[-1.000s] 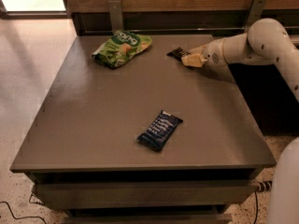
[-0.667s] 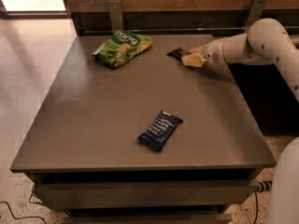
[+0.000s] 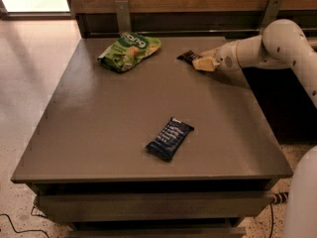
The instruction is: Move rxbar chocolate near rxbar blueberry
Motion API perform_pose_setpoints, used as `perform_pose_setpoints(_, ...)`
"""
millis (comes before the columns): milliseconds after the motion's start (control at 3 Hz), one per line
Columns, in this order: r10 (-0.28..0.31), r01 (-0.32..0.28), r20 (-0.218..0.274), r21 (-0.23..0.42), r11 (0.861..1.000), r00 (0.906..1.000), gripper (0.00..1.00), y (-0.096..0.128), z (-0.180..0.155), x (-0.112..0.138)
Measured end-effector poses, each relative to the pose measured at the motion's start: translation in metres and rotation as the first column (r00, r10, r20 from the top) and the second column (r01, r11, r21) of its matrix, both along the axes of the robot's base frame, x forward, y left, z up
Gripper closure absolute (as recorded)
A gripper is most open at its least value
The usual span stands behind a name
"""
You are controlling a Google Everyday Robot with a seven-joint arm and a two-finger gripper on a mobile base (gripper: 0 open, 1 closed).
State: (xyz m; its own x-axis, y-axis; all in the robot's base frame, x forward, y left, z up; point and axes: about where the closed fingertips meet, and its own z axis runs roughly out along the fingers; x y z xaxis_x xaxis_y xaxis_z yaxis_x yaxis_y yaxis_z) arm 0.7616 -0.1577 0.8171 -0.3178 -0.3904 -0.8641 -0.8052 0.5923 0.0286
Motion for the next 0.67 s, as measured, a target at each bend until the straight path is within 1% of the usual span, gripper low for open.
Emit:
perform_pose_setpoints(333,-0.006,0.007,0.043,-0.009,1.000,0.9991,1.00,-0.016,0.021,-0.029)
perform_pose_setpoints(667,-0.024,0.028,0.141,-0.022,0.999,0.9898,1.00,-0.045,0.064,-0.090)
